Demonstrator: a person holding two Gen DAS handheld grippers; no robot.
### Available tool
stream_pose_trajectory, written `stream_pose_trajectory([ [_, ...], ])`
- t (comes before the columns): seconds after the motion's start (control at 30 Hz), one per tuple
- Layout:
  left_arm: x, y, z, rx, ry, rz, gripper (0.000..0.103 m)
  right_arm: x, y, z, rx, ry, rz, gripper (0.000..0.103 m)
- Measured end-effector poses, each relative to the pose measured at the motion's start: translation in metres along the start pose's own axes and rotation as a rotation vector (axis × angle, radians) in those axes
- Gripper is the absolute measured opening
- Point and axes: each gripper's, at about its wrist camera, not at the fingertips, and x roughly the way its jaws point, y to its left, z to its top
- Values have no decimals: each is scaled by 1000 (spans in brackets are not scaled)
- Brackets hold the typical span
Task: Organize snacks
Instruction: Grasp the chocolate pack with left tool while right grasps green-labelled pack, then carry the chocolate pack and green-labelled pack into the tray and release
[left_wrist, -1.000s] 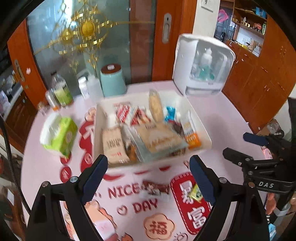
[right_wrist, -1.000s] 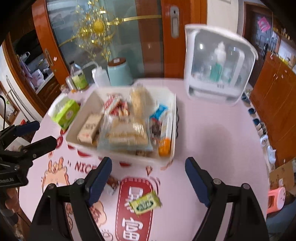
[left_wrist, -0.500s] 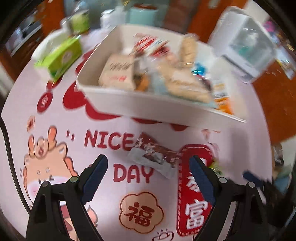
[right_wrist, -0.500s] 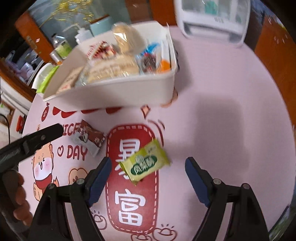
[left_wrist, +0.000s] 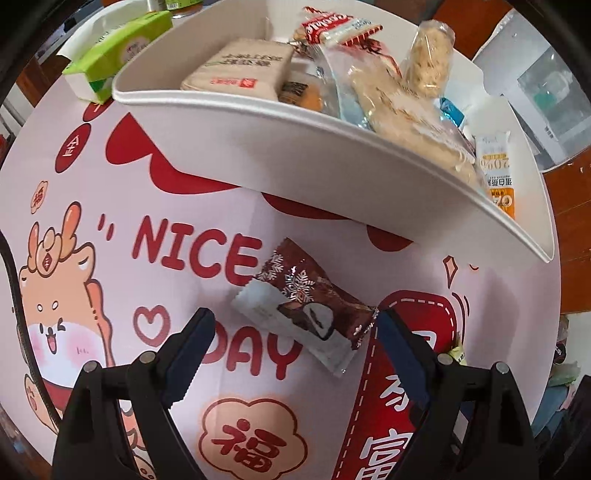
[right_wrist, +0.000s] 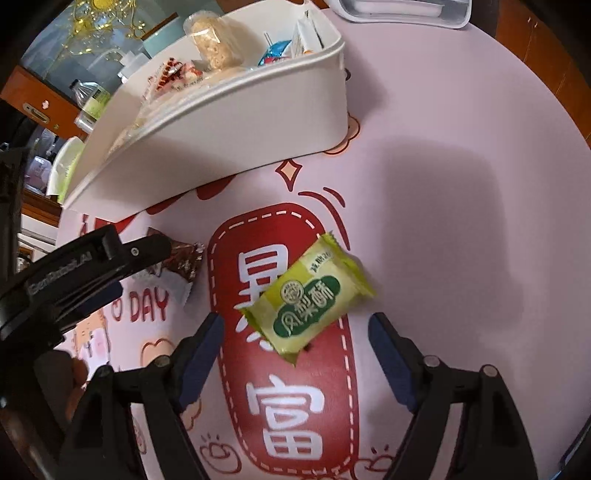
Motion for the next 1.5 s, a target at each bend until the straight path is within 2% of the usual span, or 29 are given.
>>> stream_pose_trajectory([
  [0.1, 4, -1, 0, -6, 13, -7, 89, 5, 14, 6, -50, -32, -57, 72],
  [0.2, 9, -1, -3, -14, 32, -14, 89, 10, 25, 9, -110, -66, -126, 62],
  [0.23, 10, 0, -3, -16, 36, -17, 89, 12, 30, 9, -141, -81, -164, 50],
  [0.27, 13, -1, -2, -22, 43, -18, 89, 13, 32, 9, -166, -91, -184, 47],
  [0.47, 23, -8, -4, -14, 46, 21, 86, 12, 30, 5, -224, -109, -160, 43],
  [0.7, 28, -22, 6, -36, 35, 50, 86, 6, 12, 7, -191, -103, -145, 42],
  [0.73, 30, -27, 9, -35, 31, 69, 85, 6, 11, 7, -190, -102, -144, 42],
  [0.77, 32, -30, 10, -29, 24, 86, 72, 6, 10, 7, -188, -100, -143, 42],
  [0.8, 31, -36, 12, -4, 10, 112, 54, 6, 9, 7, -187, -97, -139, 42],
  [0.87, 28, -43, 13, 33, 5, 75, 39, 4, 4, 9, -185, -96, -132, 42],
  [1.0, 26, -43, 8, 61, 22, 17, 33, -2, 3, 11, -186, -107, -115, 42],
  [1.07, 21, -41, 3, 85, 14, 18, 32, -8, 3, 12, -186, -117, -104, 42],
  [1.23, -18, -33, -1, 131, -51, 2, 32, -41, 9, 7, -208, -169, -61, 42],
  [1.37, -69, -34, 12, 189, -163, 4, 32, -75, 23, 17, -238, -237, -31, 42],
  [1.5, -130, -31, 35, 249, -306, 9, 32, -123, 41, 40, -275, -340, -8, 42],
])
